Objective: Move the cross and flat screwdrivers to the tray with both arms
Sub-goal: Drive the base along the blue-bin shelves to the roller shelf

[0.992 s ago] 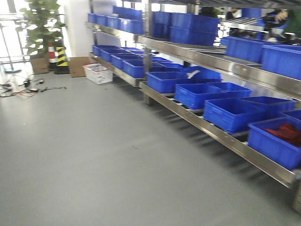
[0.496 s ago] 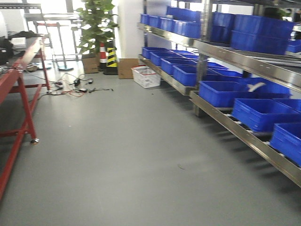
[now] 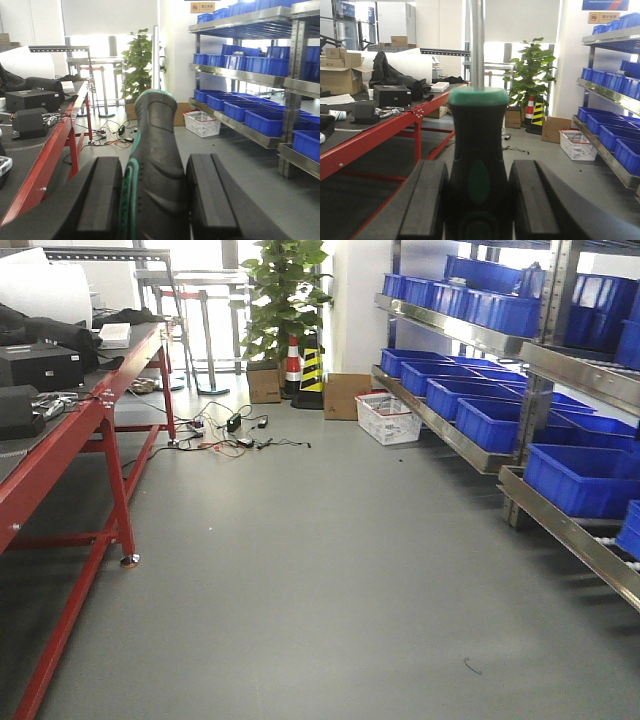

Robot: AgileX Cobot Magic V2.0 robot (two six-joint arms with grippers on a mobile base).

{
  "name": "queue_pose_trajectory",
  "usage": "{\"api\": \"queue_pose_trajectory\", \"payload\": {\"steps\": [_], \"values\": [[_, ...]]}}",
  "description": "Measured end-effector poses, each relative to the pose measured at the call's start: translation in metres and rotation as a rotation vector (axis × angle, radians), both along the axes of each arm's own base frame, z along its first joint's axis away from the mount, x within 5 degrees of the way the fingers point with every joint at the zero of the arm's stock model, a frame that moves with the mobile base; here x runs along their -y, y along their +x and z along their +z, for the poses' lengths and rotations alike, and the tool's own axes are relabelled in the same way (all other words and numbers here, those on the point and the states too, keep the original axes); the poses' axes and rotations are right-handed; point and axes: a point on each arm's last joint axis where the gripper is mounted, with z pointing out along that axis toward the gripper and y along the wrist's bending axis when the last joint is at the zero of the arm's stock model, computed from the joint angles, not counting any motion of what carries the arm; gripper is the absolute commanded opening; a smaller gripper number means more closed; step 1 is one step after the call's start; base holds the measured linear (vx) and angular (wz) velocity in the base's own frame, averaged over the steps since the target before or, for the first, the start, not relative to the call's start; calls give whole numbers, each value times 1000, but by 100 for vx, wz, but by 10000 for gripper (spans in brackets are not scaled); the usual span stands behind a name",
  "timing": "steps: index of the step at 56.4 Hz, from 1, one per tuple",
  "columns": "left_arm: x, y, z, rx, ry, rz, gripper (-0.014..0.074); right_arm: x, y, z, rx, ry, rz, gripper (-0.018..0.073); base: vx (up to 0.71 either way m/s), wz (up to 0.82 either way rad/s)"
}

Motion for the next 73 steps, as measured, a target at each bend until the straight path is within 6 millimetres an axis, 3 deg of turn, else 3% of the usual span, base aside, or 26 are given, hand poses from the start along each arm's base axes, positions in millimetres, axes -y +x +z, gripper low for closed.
{"api": "queue_pose_trajectory", "payload": {"steps": [48,73], "values": [[0,0,0,0,0,0,0,0,0,0,0,0,0,-9,56,-15],[0,0,0,0,0,0,0,0,0,0,-1,0,0,-9,50,-40]]}}
